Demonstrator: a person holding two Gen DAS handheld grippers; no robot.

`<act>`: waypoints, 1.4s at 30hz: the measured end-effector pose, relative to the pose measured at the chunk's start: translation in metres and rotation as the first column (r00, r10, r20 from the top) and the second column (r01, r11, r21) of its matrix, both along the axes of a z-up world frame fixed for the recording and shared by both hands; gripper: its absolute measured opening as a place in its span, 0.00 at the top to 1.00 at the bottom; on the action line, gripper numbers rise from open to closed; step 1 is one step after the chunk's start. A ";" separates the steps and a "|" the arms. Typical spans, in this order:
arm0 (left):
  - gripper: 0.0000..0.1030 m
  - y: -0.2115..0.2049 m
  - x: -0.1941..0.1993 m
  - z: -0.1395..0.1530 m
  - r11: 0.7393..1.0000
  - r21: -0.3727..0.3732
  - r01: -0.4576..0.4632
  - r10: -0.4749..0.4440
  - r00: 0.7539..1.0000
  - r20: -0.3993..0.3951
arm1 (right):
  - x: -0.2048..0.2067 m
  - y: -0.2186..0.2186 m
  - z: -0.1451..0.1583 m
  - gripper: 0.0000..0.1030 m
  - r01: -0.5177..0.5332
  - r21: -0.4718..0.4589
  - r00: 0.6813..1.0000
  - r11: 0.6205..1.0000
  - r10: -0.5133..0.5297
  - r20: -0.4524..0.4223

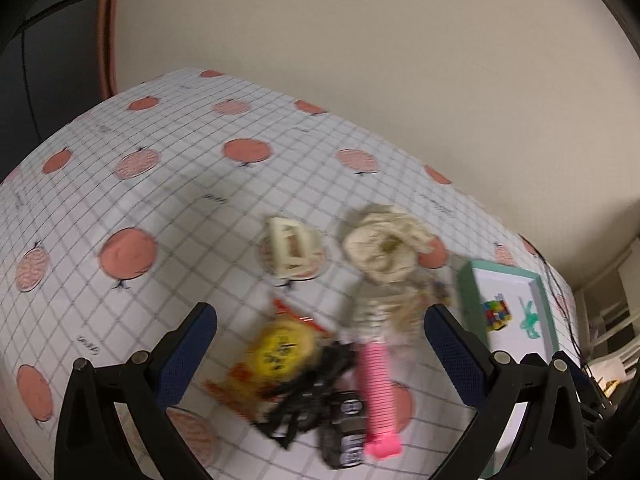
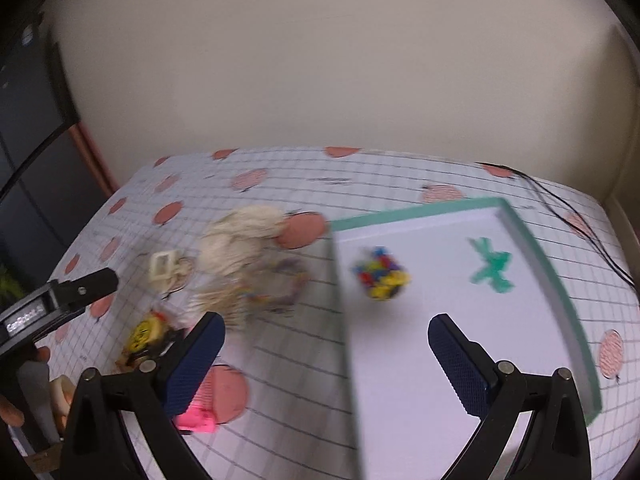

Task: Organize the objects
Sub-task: 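Move both tools back toward the remaining items on the table, then grasp the yellow snack packet with the left tool while the right tool grasps the pink roller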

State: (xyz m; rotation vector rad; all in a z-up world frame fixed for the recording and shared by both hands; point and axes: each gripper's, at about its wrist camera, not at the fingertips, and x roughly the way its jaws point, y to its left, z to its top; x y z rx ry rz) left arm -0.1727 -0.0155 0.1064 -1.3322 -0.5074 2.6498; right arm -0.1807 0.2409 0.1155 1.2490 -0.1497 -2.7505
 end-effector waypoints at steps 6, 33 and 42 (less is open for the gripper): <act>0.00 -0.022 -0.005 -0.021 1.000 -0.006 -0.016 0.016 0.997 0.074 | -0.005 -0.042 -0.018 0.02 -0.065 -0.002 0.996 0.998 0.065 0.065; 0.05 0.009 -0.022 -0.065 0.991 -0.115 0.066 -0.042 0.979 0.201 | -0.013 -0.089 -0.075 0.19 -0.158 0.055 0.959 0.986 0.140 0.246; 0.14 0.004 -0.022 -0.069 0.989 -0.143 0.047 -0.016 0.977 0.214 | -0.013 -0.081 -0.080 0.37 -0.143 0.064 0.952 0.988 0.119 0.280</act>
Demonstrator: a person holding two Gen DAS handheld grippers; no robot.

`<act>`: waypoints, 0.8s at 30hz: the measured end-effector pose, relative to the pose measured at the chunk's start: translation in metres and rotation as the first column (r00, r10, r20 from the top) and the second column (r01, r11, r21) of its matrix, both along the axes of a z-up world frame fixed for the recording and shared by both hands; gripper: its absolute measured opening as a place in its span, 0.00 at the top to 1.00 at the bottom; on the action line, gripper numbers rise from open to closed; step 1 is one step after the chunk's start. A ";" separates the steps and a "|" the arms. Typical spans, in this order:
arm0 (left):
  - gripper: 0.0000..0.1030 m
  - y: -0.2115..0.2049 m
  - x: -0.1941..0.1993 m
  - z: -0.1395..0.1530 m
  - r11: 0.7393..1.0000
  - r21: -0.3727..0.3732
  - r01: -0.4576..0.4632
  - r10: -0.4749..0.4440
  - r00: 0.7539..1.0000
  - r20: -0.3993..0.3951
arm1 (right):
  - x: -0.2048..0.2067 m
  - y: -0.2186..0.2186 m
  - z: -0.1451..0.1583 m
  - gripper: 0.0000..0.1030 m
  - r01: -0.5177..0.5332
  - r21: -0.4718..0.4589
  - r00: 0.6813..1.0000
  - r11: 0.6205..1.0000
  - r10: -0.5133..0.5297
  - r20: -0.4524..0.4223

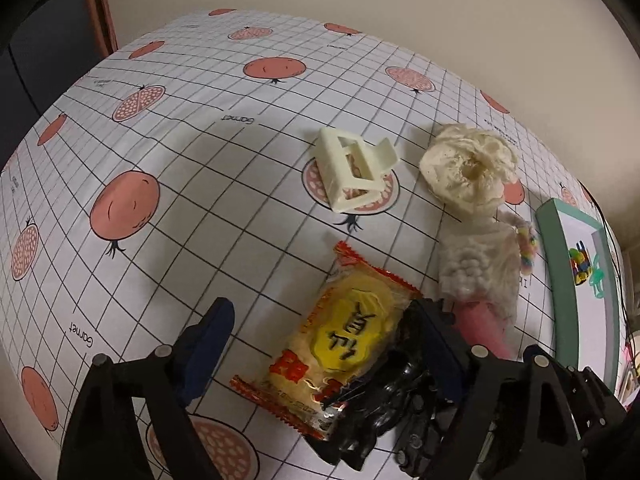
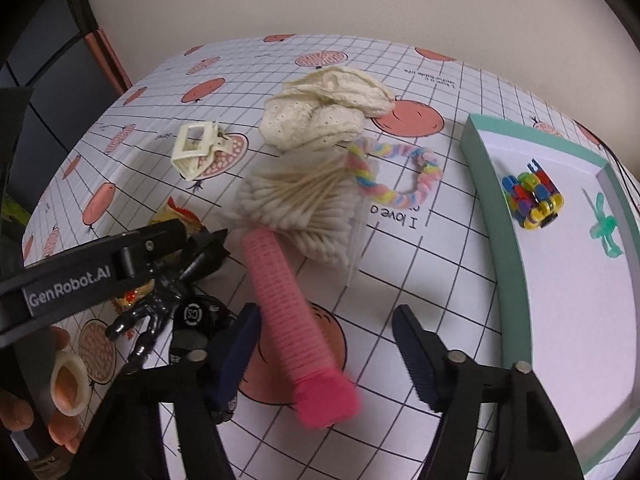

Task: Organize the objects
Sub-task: 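Grasp the yellow snack packet with the left tool while the right tool grasps the pink roller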

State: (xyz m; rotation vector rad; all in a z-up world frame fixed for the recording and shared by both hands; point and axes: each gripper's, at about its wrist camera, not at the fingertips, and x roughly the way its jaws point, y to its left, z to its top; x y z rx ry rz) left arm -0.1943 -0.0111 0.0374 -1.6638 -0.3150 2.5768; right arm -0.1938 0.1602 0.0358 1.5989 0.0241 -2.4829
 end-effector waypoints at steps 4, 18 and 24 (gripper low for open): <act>0.14 -0.007 0.001 -0.005 1.000 0.007 -0.030 0.030 0.999 0.019 | 0.000 0.001 -0.001 0.44 0.001 0.003 1.000 1.000 -0.001 0.004; 0.59 -0.014 0.002 -0.007 0.992 -0.108 -0.059 0.063 0.997 0.033 | 0.002 -0.001 0.000 0.61 -0.024 0.008 1.000 1.000 0.024 0.010; 0.61 -0.015 0.003 -0.007 0.991 -0.121 -0.054 0.059 0.998 0.033 | 0.004 -0.003 0.001 0.71 -0.053 0.000 0.998 0.999 0.053 0.026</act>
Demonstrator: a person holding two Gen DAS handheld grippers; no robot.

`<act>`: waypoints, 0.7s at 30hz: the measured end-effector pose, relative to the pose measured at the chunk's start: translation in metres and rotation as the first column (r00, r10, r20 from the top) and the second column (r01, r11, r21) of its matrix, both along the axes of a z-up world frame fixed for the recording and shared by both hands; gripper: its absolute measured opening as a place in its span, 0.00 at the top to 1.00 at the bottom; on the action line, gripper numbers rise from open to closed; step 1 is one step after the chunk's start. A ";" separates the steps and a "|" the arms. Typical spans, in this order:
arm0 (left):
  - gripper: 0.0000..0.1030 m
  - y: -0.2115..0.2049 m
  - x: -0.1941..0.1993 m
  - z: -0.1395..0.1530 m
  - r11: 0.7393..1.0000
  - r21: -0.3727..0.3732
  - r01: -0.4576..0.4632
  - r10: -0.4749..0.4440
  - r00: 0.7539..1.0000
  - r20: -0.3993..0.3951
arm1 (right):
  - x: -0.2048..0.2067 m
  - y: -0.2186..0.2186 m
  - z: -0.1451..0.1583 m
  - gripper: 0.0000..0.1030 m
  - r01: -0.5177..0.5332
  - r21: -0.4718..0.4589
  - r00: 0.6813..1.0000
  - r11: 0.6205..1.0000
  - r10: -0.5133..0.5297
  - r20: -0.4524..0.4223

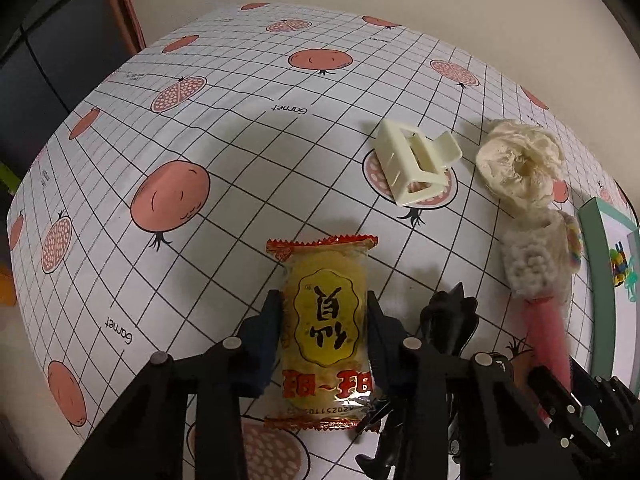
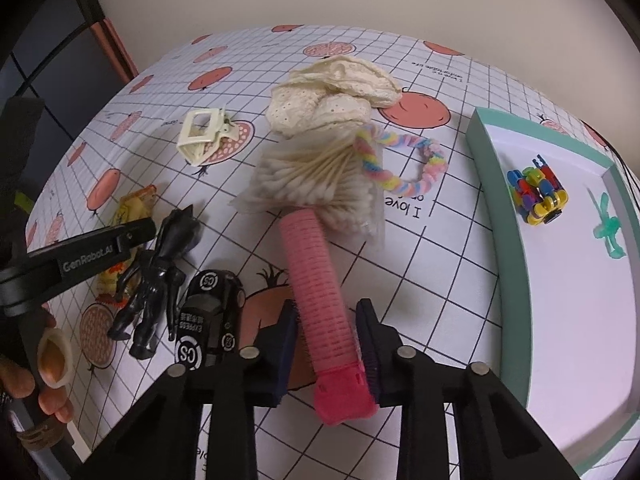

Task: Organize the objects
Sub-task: 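Grasp the yellow snack packet with the left tool while the right tool grasps the pink roller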

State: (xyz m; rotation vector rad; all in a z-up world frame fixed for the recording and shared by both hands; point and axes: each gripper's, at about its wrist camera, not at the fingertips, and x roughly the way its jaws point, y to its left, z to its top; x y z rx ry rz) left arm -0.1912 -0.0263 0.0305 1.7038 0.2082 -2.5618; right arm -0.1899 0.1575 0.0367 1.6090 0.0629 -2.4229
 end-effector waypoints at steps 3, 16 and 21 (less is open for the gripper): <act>0.63 0.000 -0.003 -0.001 1.000 0.001 -0.003 0.003 1.000 0.002 | 0.001 -0.001 0.000 0.74 -0.021 -0.014 1.000 1.000 0.021 0.009; 0.64 -0.011 0.001 -0.001 0.996 0.059 -0.070 0.069 0.997 0.018 | 0.006 0.002 0.008 0.75 -0.047 -0.075 0.999 0.996 0.047 0.007; 0.64 -0.014 0.003 0.005 0.994 0.062 -0.093 0.093 0.996 0.003 | 0.007 0.005 0.016 0.75 -0.043 -0.084 0.999 0.996 0.042 -0.016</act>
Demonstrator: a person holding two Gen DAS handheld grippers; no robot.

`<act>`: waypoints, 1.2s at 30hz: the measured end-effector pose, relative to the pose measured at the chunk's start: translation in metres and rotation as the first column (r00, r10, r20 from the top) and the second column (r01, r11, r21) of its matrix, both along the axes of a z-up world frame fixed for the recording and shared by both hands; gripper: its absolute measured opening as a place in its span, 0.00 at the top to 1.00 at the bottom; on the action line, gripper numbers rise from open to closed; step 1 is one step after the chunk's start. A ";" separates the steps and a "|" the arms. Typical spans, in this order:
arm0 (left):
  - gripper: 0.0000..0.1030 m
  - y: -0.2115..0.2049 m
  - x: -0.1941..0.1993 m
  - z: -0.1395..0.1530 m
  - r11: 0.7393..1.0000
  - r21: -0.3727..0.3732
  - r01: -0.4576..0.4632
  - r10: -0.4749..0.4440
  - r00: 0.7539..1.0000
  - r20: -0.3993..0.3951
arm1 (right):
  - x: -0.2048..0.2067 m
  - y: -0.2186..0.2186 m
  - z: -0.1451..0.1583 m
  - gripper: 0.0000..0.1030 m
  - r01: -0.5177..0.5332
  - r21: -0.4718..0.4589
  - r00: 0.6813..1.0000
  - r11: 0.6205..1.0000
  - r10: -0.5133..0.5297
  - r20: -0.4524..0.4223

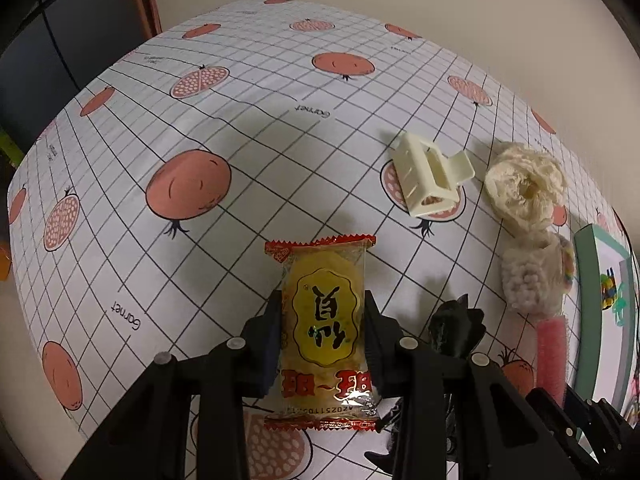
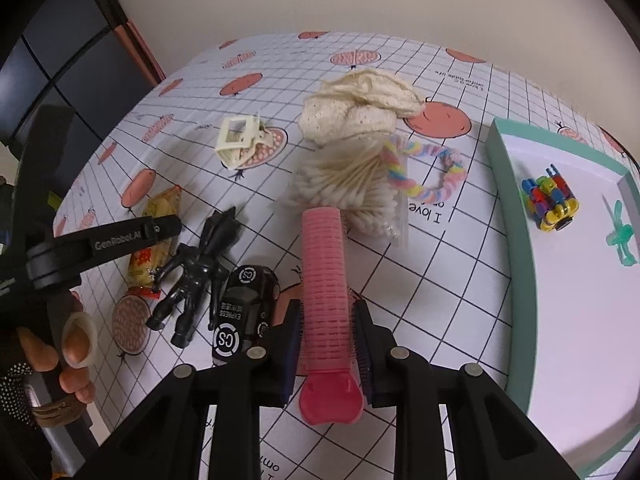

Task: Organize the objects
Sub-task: 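Grasp the yellow snack packet with the left tool while the right tool grasps the pink roller, then carry the snack packet and pink roller over the tray with both tools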

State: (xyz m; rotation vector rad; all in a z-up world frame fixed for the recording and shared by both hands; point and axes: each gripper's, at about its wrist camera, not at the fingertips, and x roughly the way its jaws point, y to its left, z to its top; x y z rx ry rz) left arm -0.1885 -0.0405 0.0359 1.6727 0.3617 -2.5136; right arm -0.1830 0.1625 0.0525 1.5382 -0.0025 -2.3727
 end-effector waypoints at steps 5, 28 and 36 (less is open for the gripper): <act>0.64 -0.001 0.003 0.007 1.000 0.010 -0.018 0.018 1.000 -0.018 | 0.002 0.010 0.006 0.75 0.023 0.000 1.000 1.000 -0.023 -0.014; 0.64 0.037 0.014 0.047 0.999 0.014 -0.049 0.050 0.990 -0.132 | 0.014 0.079 0.031 0.75 0.153 -0.026 0.984 0.988 -0.154 -0.086; 0.64 0.106 0.019 0.066 0.994 0.031 0.108 -0.100 0.974 -0.201 | 0.020 0.138 0.033 0.75 0.284 -0.059 0.953 0.957 -0.289 -0.095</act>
